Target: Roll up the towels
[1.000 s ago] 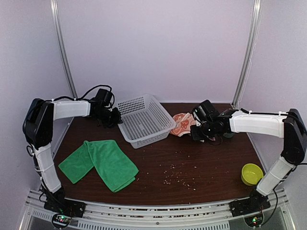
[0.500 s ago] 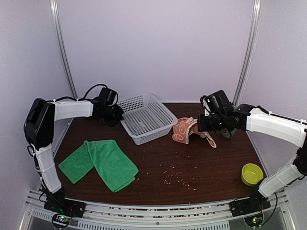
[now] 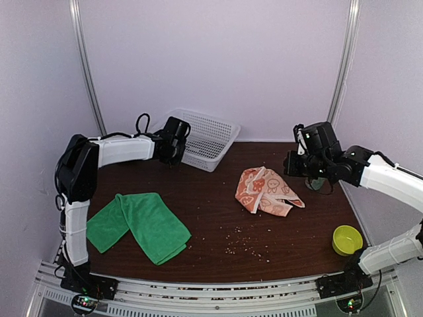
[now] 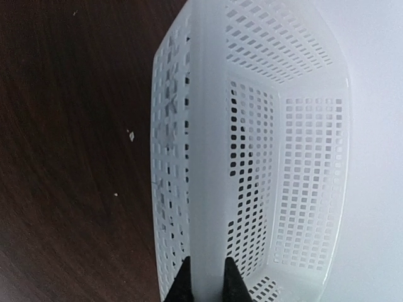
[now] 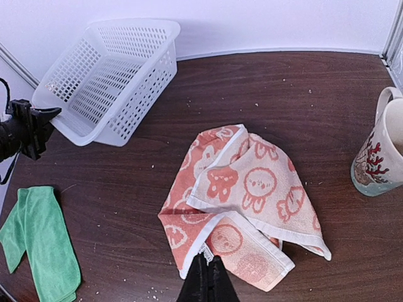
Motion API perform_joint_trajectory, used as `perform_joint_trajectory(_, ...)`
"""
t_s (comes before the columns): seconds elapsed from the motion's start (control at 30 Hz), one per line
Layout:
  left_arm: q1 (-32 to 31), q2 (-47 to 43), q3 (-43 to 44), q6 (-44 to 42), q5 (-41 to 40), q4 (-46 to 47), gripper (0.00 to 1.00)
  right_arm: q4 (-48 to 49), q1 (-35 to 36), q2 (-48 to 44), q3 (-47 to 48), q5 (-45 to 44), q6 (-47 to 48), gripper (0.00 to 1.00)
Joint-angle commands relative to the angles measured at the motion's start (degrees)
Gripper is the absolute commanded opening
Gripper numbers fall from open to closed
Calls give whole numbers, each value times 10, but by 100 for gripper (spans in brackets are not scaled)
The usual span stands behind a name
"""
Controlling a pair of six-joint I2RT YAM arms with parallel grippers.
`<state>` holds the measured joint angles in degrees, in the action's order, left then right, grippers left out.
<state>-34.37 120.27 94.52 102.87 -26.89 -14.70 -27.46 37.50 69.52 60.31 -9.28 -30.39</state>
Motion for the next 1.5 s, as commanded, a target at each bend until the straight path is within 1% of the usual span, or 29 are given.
perform_joint_trajectory(0.0,-12,62,81,75,-54,65,0,-18,-1,-20,-21,-13,-5,0)
perform_joint_trajectory(0.1,-21,95,107,84,-50,65,0,-19,0,-31,-36,-15,1,0)
perform_joint_trajectory(0.27,-37,113,102,121,-50,66,0,-17,-1,-31,-48,-7,-1,0)
perform_joint_trajectory(0.4,-56,79,68,132,-84,43,0,-19,-1,-32,-47,-5,-2,0)
perform_joint_trajectory(0.6,-72,29,13,135,-113,56,0,-30,-1,-42,-43,-11,-5,0)
perform_joint_trajectory(0.73,-90,12,-5,149,-139,58,0,-43,0,-56,-44,-16,-10,0)
perform_joint_trajectory(0.77,-94,12,-6,152,-146,62,2,-46,0,-59,-46,-18,-10,0)
perform_joint_trajectory(0.8,-99,15,-5,153,-152,67,9,-50,0,-63,-48,-19,-12,0)
perform_joint_trajectory(0.83,-102,18,-4,154,-153,73,18,-53,0,-65,-49,-20,-13,0)
perform_joint_trajectory(0.87,-106,21,-3,153,-152,81,32,-56,0,-68,-51,-21,-14,0)
perform_joint_trajectory(0.9,-108,23,-3,150,-153,87,46,-58,0,-70,-53,-22,-16,0)
perform_joint_trajectory(0.93,-110,22,-5,145,-155,89,63,-61,0,-71,-55,-22,-17,0)
perform_joint_trajectory(0.97,-111,19,-7,140,-155,88,83,-64,0,-73,-56,-21,-18,0)
perform_joint_trajectory(1.0,-112,13,-16,129,-156,87,96,-67,0,-76,-58,-20,-18,0)
perform_joint_trajectory(1.07,-112,-10,-42,107,-155,87,98,-66,0,-79,-65,-16,-18,0)
perform_joint_trajectory(1.13,-112,-54,-92,75,-150,98,98,-61,1,-76,-71,2,-13,0)
perform_joint_trajectory(1.2,-112,-135,-157,7,-132,115,98,-51,2,-61,-78,25,-3,0)
perform_joint_trajectory(1.23,-114,-176,-188,-37,-122,112,98,-46,4,-52,-82,29,-2,0)
perform_joint_trajectory(1.27,-117,-219,-213,-83,-111,93,98,-38,6,-42,-87,38,1,2)
perform_joint_trajectory(1.37,-122,-341,-273,-209,-90,-41,98,0,14,-27,-108,60,2,16)
perform_joint_trajectory(1.43,-122,-408,-314,-263,-88,-156,98,28,19,-21,-122,81,2,28)
perform_joint_trajectory(1.47,-119,-434,-349,-281,-84,-198,98,39,23,-17,-125,88,2,35)
